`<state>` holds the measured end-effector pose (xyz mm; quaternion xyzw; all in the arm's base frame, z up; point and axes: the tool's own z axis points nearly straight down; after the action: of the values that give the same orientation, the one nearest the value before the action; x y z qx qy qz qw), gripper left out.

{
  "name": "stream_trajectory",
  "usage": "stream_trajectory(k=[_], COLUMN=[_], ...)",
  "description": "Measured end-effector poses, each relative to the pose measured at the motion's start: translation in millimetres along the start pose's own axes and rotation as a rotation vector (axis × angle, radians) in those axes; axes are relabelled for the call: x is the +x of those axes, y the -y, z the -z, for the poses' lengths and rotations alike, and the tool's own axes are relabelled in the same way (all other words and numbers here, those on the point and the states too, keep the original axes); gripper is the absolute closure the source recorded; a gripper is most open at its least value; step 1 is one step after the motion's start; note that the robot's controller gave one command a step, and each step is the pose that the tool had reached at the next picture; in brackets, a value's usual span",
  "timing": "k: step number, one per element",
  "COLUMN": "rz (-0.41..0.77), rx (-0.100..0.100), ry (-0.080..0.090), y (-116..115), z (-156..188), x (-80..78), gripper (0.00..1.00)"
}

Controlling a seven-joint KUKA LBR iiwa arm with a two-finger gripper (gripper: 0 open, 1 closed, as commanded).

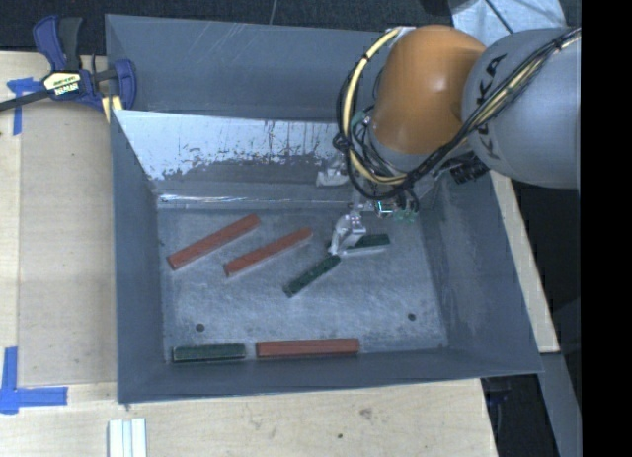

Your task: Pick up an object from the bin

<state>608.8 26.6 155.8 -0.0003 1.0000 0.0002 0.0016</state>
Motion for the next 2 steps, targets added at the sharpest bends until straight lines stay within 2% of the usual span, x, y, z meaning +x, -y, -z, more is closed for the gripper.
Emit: stream_trajectory(k=[1,2], rz=[0.134,0.134], rx=[-0.001,-0.002], ry=[-0.006,-0.004], y=[-11.7,-11.9], z=[-71.4,-72.3], x=[14.6,14.5], gripper=[1.0,1.0])
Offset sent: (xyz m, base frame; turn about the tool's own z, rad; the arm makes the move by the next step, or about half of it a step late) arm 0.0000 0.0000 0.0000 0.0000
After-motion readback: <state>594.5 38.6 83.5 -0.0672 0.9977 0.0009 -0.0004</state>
